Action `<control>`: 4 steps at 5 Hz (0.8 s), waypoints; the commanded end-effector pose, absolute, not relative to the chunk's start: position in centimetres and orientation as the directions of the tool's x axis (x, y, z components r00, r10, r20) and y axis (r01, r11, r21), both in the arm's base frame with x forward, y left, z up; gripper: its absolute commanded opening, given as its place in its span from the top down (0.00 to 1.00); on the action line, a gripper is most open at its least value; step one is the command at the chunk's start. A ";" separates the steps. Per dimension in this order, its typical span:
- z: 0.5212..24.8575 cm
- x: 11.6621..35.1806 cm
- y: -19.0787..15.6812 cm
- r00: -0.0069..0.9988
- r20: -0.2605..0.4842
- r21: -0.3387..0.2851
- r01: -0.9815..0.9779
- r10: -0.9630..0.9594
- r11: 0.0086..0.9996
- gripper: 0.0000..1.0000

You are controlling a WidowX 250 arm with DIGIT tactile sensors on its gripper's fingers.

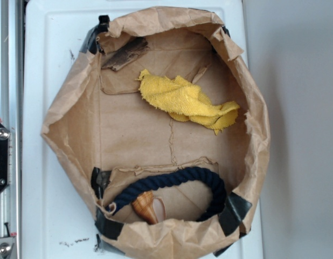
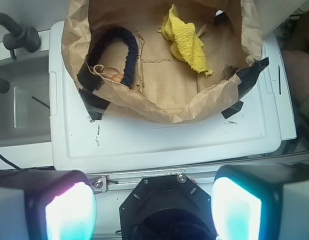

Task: Grab the yellow cloth.

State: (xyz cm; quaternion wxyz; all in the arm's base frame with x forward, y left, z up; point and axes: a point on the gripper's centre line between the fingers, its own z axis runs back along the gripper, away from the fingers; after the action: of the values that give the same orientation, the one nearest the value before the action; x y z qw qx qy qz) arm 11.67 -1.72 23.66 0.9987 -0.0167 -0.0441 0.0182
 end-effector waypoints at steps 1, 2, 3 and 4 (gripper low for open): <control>23.7 11.7 -1.7 0.995 0.088 -0.035 -0.035 0.038 0.999 0.00; 23.5 16.7 -2.8 0.991 0.130 -0.021 -0.024 0.027 0.999 0.00; 23.3 20.5 -3.0 0.976 0.212 -0.017 -0.047 0.049 0.999 0.00; 20.7 22.9 -2.1 0.966 0.238 0.027 0.095 -0.098 0.995 0.00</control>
State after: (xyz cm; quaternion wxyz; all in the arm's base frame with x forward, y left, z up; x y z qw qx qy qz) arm 22.79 -2.11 19.55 0.9930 0.0047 -0.1037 -0.0571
